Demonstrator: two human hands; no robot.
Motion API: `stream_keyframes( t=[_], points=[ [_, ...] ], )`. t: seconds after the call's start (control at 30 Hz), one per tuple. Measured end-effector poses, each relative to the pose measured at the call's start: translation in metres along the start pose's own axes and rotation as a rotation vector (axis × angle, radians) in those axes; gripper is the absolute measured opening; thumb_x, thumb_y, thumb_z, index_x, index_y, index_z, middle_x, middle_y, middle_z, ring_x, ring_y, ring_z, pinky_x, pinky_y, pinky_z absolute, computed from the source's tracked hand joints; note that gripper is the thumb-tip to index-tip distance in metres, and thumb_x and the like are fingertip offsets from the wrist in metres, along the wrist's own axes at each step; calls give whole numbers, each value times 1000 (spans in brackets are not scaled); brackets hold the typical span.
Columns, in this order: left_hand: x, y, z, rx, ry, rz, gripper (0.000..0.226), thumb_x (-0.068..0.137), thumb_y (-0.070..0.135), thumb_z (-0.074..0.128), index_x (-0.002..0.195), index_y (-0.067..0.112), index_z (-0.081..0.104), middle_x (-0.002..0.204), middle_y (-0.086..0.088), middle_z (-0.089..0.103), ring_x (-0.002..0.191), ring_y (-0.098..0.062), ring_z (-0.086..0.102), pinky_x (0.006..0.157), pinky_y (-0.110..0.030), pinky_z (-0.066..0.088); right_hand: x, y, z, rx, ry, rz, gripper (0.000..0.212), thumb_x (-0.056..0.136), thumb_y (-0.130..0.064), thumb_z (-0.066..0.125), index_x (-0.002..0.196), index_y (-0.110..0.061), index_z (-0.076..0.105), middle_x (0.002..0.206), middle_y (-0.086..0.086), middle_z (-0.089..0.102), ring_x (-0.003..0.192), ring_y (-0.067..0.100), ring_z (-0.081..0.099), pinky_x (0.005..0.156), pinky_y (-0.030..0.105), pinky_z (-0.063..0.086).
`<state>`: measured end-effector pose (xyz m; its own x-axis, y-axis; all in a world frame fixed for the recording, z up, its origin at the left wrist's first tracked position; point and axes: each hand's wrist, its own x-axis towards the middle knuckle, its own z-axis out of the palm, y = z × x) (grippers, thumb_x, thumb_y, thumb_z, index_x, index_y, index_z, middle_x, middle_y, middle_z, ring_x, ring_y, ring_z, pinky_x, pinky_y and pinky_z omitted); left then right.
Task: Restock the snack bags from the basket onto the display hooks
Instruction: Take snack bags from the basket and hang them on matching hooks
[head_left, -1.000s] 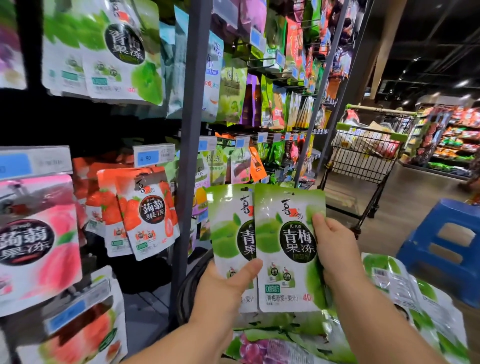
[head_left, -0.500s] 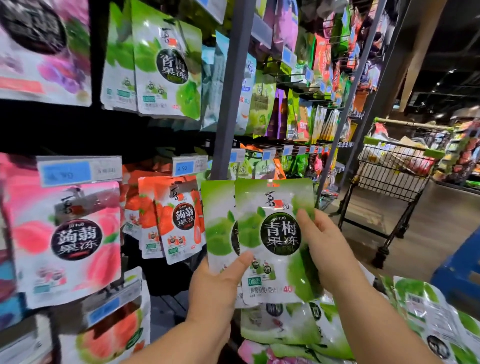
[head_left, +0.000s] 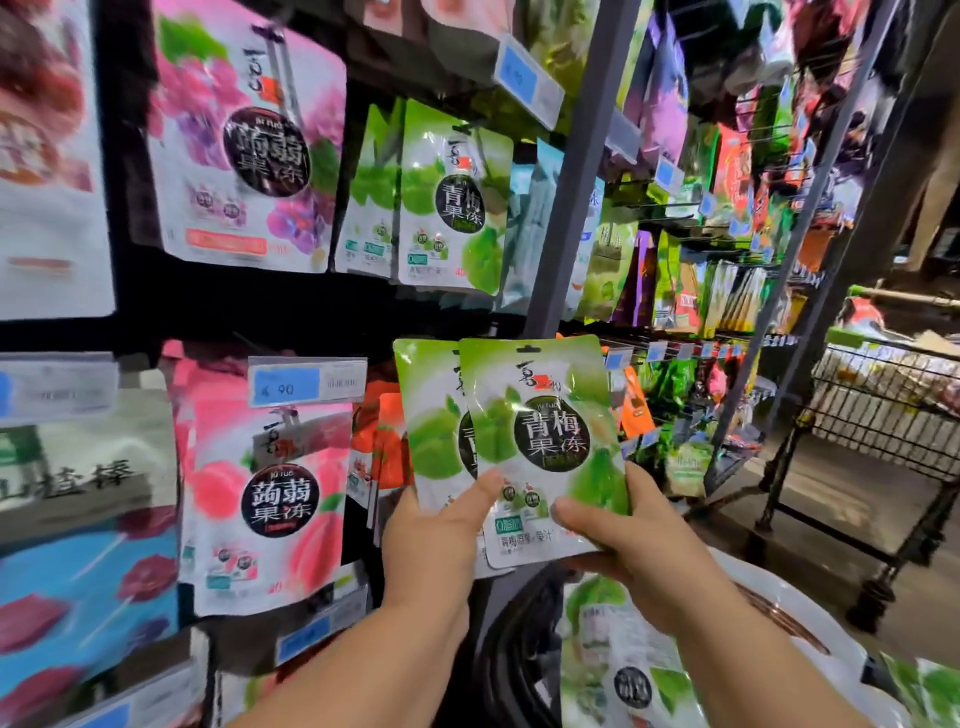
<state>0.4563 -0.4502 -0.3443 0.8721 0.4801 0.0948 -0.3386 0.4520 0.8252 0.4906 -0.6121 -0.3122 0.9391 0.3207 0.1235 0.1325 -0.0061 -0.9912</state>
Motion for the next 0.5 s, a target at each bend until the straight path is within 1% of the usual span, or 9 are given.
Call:
stream_keyframes(
  t=[0.03, 0.1, 0.13, 0.2, 0.27, 0.33, 0.37, 0.43, 0.5],
  points=[
    [2, 4, 0, 1, -3, 13, 45, 71, 22, 87, 113, 20, 70, 103, 0, 76, 98, -24, 72, 94, -51, 54, 1, -3, 3, 10, 10, -28, 96, 56, -23, 94, 139, -26, 45, 115, 0, 71, 93, 18, 73, 70, 40, 61],
    [7, 14, 1, 29, -4, 38, 64, 57, 39, 92, 115, 24, 69, 106, 2, 76, 100, -26, 72, 95, -52, 53, 3, -10, 8, 36, 16, -88, 70, 65, -18, 84, 126, -29, 52, 103, -6, 74, 87, 15, 74, 65, 35, 60],
    [9, 18, 2, 36, 4, 52, 74, 48, 48, 93, 115, 27, 69, 108, 3, 75, 101, -26, 71, 95, -52, 52, 5, -14, 11, 47, 11, -109, 63, 69, -15, 81, 122, -32, 52, 98, -10, 75, 85, 14, 74, 65, 35, 60],
    [14, 25, 3, 50, 16, 70, 86, 38, 60, 93, 114, 28, 68, 108, 3, 75, 101, -28, 71, 94, -54, 52, 10, -19, 13, 73, 22, -136, 61, 73, -11, 80, 117, -39, 49, 93, -17, 73, 84, 13, 74, 73, 43, 62],
    [19, 36, 5, 45, 22, 77, 91, 36, 65, 92, 114, 27, 68, 108, 2, 75, 102, -29, 70, 93, -55, 52, 17, -27, 16, 102, 39, -160, 76, 70, -14, 82, 128, -43, 43, 111, -13, 69, 86, 14, 74, 77, 46, 61],
    [20, 52, 6, 52, 17, 118, 76, 47, 57, 91, 111, 23, 69, 103, 2, 76, 98, -25, 72, 93, -51, 54, 26, -36, 18, 119, 33, -184, 102, 60, -23, 85, 144, -41, 32, 138, 1, 55, 91, 20, 74, 70, 40, 61],
    [23, 57, 3, 59, 14, 154, 59, 57, 46, 91, 107, 21, 70, 99, 2, 77, 93, -21, 73, 90, -45, 55, 30, -41, 18, 128, 29, -201, 104, 58, -23, 85, 144, -42, 30, 143, 3, 50, 93, 23, 73, 67, 36, 61],
    [28, 69, 0, 77, 23, 211, 32, 71, 27, 86, 99, 21, 71, 91, 5, 77, 83, -12, 73, 81, -34, 54, 40, -55, 18, 156, 23, -250, 95, 61, -20, 83, 135, -48, 30, 145, -3, 43, 95, 23, 71, 65, 34, 59],
    [31, 81, -4, 118, 30, 247, 29, 69, 31, 88, 94, 27, 73, 90, 8, 77, 86, -15, 73, 83, -36, 55, 52, -68, 19, 146, 4, -292, 94, 60, -21, 87, 130, -54, 34, 147, -5, 39, 99, 25, 70, 68, 38, 60]
  ],
)
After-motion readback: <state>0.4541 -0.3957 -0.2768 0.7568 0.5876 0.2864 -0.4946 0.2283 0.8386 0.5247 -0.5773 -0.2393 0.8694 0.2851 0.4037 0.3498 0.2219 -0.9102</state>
